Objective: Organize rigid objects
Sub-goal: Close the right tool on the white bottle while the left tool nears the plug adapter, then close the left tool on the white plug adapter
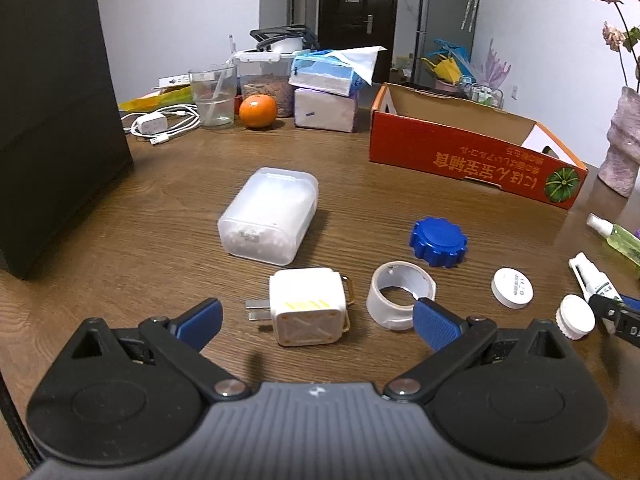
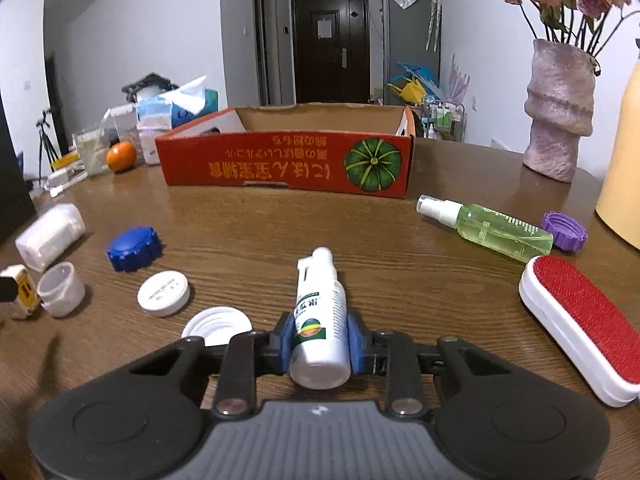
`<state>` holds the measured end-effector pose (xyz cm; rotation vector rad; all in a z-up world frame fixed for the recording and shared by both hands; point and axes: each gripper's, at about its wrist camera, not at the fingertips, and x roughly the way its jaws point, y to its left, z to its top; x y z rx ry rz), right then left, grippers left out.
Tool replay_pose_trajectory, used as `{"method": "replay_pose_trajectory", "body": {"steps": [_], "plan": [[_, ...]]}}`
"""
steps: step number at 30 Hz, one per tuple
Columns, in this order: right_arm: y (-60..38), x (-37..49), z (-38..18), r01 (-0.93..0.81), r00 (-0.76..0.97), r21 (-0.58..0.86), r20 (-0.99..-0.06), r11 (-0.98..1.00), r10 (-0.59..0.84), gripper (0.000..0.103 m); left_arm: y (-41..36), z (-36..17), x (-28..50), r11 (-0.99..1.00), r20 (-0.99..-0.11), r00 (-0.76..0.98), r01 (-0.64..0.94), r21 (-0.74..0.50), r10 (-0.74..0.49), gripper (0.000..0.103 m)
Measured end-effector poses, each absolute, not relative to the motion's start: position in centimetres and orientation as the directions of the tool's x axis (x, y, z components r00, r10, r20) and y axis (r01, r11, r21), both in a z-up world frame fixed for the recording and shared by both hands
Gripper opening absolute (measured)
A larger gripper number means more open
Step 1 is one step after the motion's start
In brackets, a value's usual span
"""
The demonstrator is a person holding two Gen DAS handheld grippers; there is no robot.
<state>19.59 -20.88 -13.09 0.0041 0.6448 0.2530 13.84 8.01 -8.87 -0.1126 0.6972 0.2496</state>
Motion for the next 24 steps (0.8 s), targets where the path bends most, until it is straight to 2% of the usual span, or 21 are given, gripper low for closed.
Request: {"method": "replay_pose_trajectory", "body": {"steps": [11,24], "plan": [[-21.7,18.2,-11.9,-0.223,0.834,0.092,-0.497,0.97,0.239,0.026,9.5,-9.4,14.3,0.941,-0.653,0.711,-0.339,0.004,0.259,0.103],[-21.8,18.0,-12.1,-0.209,0.844,0.087,-0.486,0.974,0.225,0.027,9.5,-11.0,15.4,0.929,-0.643,0.703,-0.368,0.037,0.304,0.103]]}}
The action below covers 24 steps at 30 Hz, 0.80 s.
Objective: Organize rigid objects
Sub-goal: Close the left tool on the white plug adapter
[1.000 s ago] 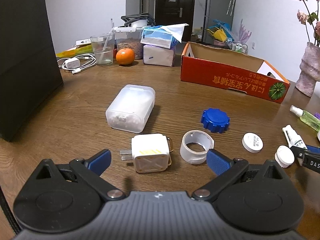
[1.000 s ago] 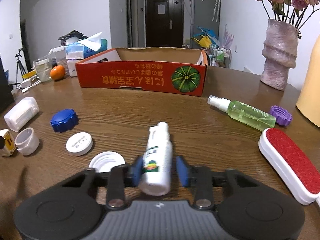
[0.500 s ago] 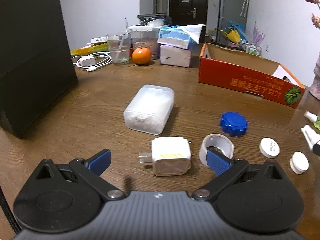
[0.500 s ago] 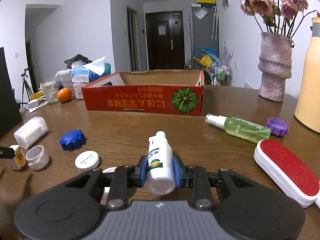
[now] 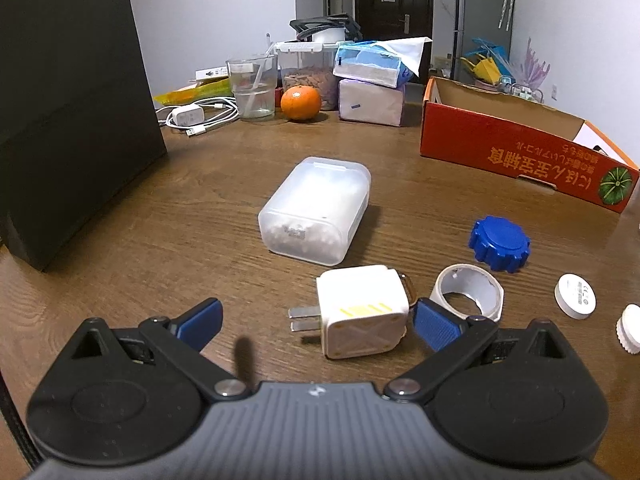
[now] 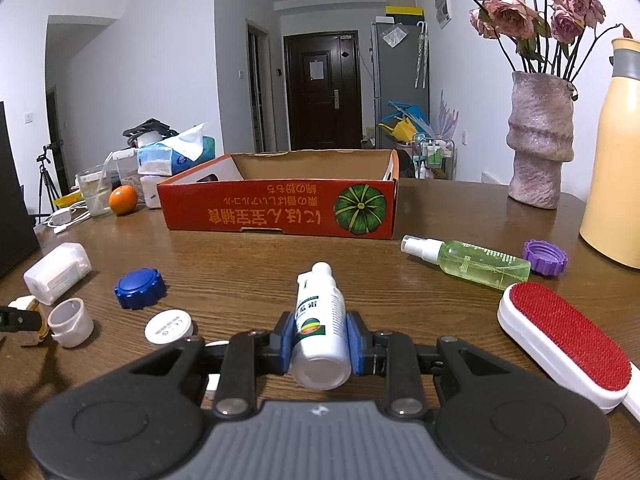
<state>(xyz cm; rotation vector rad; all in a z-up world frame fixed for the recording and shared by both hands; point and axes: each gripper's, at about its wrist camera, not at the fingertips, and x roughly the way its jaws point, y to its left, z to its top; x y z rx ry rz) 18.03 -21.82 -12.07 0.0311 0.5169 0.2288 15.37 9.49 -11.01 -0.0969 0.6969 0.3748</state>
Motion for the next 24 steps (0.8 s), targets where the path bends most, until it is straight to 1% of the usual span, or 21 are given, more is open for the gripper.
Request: {"method": "replay_pose_trajectory", "body": {"steps": [5,8,10,11,13,14,16,17,24], "plan": [[-21.79,18.04,-12.11,-0.209,0.845,0.086,-0.486,0.974,0.224,0.027,9.19,-11.2,15.56,0.926,-0.645,0.702,-0.376,0.025,0.302,0.1],[-21.77,17.98,-12.11,-0.211,0.845,0.084,-0.485,0.974,0.225,0.027,9.03,-11.32,15.7,0.926,-0.647,0.702,-0.378,0.015,0.297,0.093],[-21.79,17.94,-12.1,-0.211,0.847,0.083,-0.482,0.974,0.225,0.027,9.06,-11.42,15.78,0.925,-0.652,0.7,-0.379,0.006,0.291,0.082],[-21.76,17.94,-12.1,-0.211,0.847,0.082,-0.481,0.974,0.224,0.026,9.08,-11.5,15.84,0.927,-0.655,0.7,-0.376,0.002,0.285,0.079],[-21.76,17.9,-12.08,-0.211,0.848,0.082,-0.481,0.974,0.224,0.027,9.21,-11.59,15.86,0.931,-0.659,0.705,-0.363,-0.017,0.263,0.067],[-21.76,17.9,-12.07,-0.211,0.848,0.082,-0.48,0.974,0.224,0.027,9.25,-11.56,15.82,0.935,-0.658,0.711,-0.353,-0.031,0.247,0.065],[-21.8,17.85,-12.06,-0.21,0.849,0.082,-0.478,0.974,0.223,0.027,9.2,-11.52,15.74,0.935,-0.654,0.714,-0.353,-0.03,0.249,0.063],[-21.79,17.8,-12.03,-0.209,0.85,0.082,-0.477,0.974,0.223,0.027,9.17,-11.5,15.68,0.935,-0.652,0.717,-0.352,-0.031,0.248,0.061],[-21.8,17.61,-11.98,-0.205,0.855,0.082,-0.47,0.975,0.219,0.027,9.18,-11.44,15.58,0.938,-0.649,0.722,-0.345,-0.037,0.24,0.061]]}}
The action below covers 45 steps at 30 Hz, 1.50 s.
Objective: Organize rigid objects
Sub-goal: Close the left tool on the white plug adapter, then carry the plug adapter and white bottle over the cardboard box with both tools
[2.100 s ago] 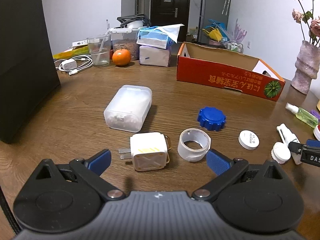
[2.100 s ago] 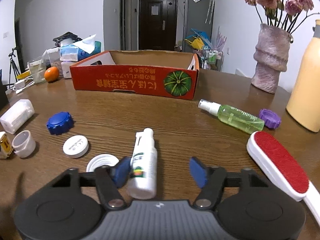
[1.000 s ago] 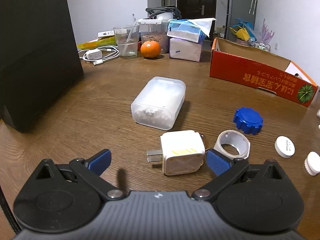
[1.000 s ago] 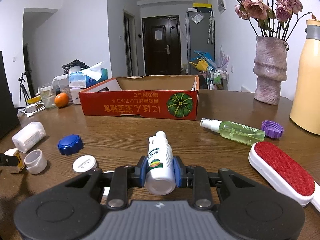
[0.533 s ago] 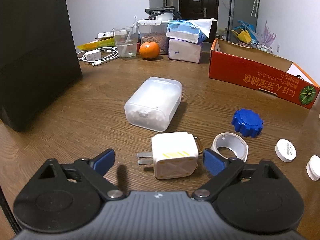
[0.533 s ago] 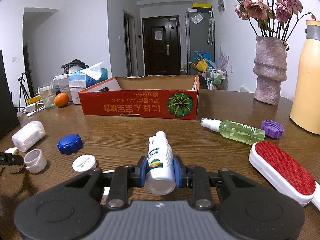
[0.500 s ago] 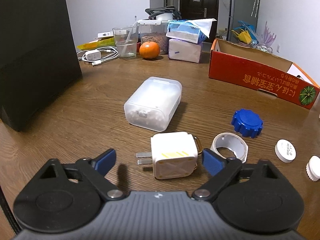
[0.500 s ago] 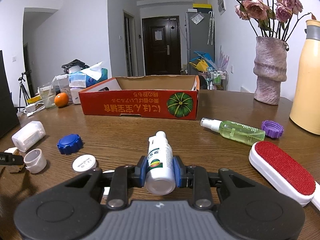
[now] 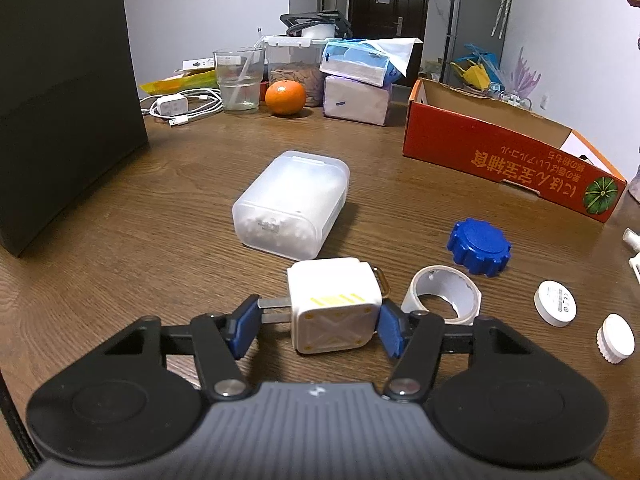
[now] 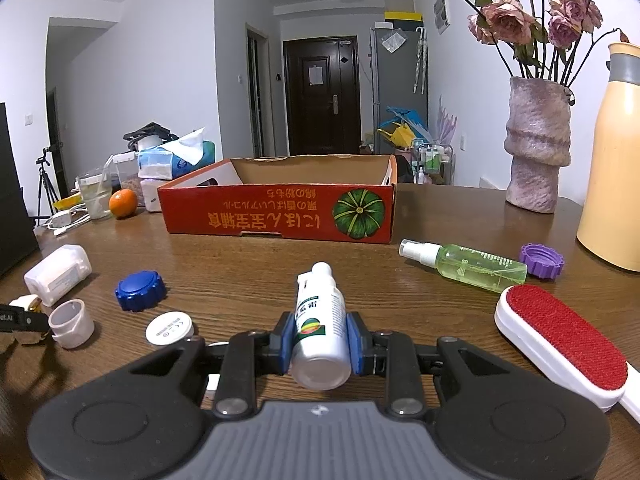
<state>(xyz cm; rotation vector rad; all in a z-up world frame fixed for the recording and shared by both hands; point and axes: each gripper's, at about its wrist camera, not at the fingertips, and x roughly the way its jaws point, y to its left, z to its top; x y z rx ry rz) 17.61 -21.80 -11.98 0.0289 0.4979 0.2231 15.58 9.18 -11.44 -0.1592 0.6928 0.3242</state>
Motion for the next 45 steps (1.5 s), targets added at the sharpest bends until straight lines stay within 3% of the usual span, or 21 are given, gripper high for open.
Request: {"method": "replay_pose_trajectory", "body": {"steps": [21,45], "plan": [[-22.0,17.5,-11.8,-0.195,0.866,0.084,-0.453,0.977,0.212,0.027,8.2,-8.7,14.3,0.956,-0.573,0.795,-0.286,-0.064,0.199,0.06],[-21.0,18.6,-9.0,-0.194,0.891,0.095,-0.398,0.976,0.216,0.027,3.7,-4.6,18.6,0.989,-0.492,0.866,-0.137,-0.058,0.091,0.06]]}}
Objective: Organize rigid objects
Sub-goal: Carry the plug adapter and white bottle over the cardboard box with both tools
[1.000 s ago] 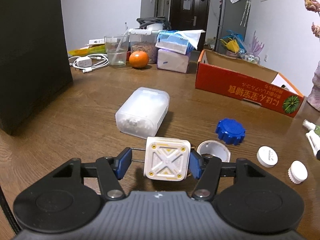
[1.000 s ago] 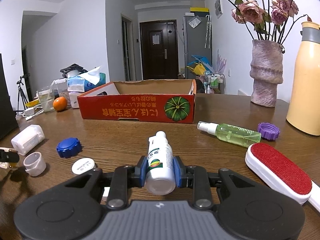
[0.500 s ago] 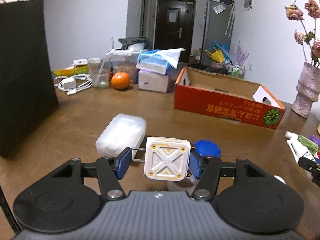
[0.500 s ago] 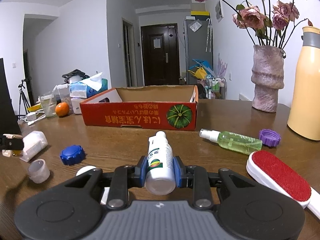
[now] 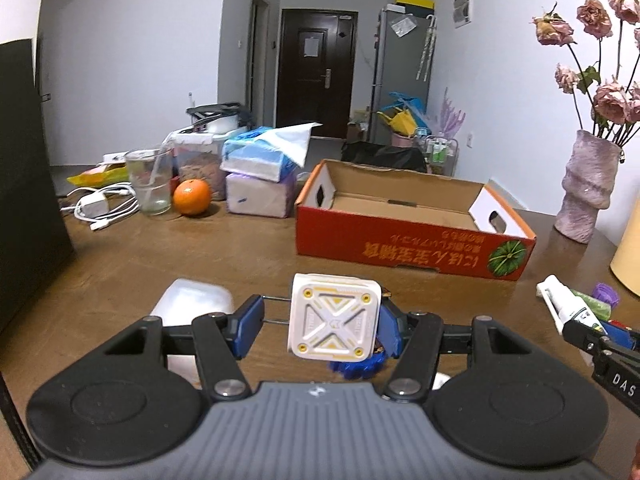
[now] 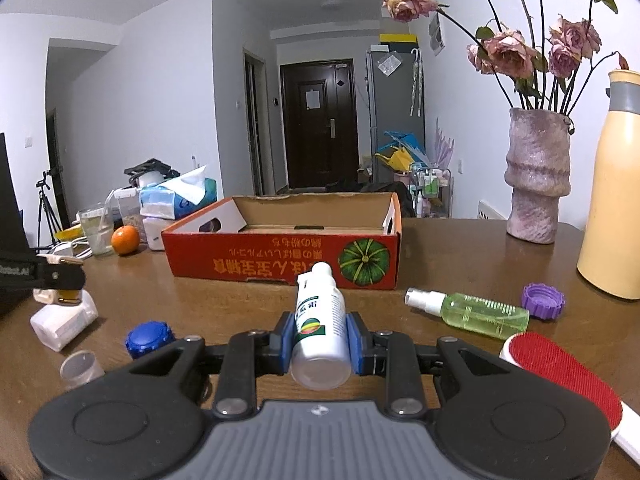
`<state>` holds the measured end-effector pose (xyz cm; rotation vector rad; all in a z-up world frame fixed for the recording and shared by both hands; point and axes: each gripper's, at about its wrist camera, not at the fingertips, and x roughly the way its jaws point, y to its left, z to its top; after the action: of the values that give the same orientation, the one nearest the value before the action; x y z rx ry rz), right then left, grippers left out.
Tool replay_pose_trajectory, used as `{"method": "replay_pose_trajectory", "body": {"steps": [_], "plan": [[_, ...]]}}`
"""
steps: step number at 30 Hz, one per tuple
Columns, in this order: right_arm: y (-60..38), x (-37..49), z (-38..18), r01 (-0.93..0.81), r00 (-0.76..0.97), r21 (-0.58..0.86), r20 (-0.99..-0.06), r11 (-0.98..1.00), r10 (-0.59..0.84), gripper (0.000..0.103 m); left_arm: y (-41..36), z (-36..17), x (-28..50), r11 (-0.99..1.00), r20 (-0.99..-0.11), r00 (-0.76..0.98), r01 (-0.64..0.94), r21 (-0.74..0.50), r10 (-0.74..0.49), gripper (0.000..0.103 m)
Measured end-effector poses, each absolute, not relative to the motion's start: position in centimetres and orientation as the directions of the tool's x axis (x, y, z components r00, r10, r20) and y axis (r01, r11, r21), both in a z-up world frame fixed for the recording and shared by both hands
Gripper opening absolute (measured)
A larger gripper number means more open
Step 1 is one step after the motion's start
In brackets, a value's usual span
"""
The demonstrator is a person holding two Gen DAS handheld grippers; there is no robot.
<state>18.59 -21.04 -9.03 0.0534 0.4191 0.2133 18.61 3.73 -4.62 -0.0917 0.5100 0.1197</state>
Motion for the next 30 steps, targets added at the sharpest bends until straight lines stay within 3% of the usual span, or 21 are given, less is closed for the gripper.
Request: {"method": "replay_pose_trajectory", "body": {"steps": [30], "plan": [[-20.1,26.0,-5.9,-0.152,0.935,0.16,-0.297,0.975,0.194,0.027,0.6,-2.1,27.7,0.99,-0.442,0.897,-0.074,-0.124,0.012,0.06]]}}
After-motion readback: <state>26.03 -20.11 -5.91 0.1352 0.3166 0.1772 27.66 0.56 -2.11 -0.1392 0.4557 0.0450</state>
